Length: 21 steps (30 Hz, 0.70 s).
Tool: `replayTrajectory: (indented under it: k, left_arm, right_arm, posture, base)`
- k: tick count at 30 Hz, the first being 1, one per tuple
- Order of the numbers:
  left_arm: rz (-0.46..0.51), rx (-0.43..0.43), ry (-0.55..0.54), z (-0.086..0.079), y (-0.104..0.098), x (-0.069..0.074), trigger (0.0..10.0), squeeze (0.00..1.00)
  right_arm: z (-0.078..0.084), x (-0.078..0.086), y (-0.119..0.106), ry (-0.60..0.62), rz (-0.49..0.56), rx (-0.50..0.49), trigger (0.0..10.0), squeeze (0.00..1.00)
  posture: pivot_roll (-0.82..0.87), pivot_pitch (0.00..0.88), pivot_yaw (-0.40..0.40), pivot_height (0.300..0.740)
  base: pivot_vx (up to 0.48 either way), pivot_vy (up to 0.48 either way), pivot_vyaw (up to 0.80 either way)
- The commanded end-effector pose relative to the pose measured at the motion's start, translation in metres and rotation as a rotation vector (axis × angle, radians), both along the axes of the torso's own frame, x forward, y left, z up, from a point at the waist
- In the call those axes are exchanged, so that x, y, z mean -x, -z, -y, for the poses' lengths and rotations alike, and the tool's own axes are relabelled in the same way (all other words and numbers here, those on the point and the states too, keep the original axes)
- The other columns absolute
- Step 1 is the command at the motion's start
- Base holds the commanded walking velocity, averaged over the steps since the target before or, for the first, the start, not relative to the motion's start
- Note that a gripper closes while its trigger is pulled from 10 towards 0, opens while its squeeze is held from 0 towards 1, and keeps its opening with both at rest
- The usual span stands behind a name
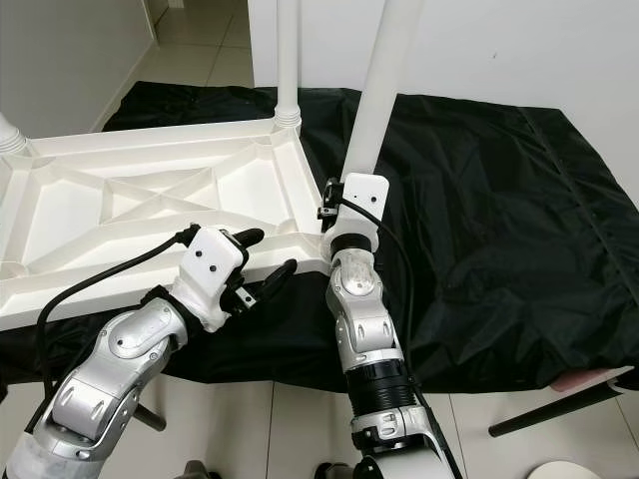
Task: Building children table
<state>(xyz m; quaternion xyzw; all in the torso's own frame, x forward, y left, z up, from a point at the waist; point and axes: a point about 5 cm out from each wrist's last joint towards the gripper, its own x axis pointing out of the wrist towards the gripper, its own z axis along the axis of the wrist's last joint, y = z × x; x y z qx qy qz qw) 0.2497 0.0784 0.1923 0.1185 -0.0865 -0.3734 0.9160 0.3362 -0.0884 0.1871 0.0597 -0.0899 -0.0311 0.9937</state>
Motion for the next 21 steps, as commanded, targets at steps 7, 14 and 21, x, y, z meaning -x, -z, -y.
replayTrajectory:
  k: [7, 14, 21]
  left_arm:
    - [0.001, -0.002, -0.023, 0.0, 0.0, -0.001, 10.0, 0.0]
    - [0.003, 0.006, -0.032, 0.001, 0.0, 0.0, 10.0, 0.0]
    - [0.003, 0.008, -0.033, 0.002, 0.0, 0.0, 10.0, 0.0]
  right_arm:
    - [-0.002, 0.0, 0.031, 0.074, -0.192, -0.046, 10.0, 0.0]
    - [0.003, 0.003, 0.014, -0.039, -0.002, -0.046, 10.0, 1.0]
    - [0.013, 0.001, 0.01, -0.098, 0.057, -0.048, 10.0, 1.0]
  posture:
    - [0.0, 0.114, -0.022, 0.74]
    - [0.0, 0.112, -0.032, 0.74]
    - [0.0, 0.109, -0.033, 0.74]
  base:
    - [0.0, 0.0, 0.0]
    - [0.0, 0.0, 0.0]
    - [0.0, 0.0, 0.0]
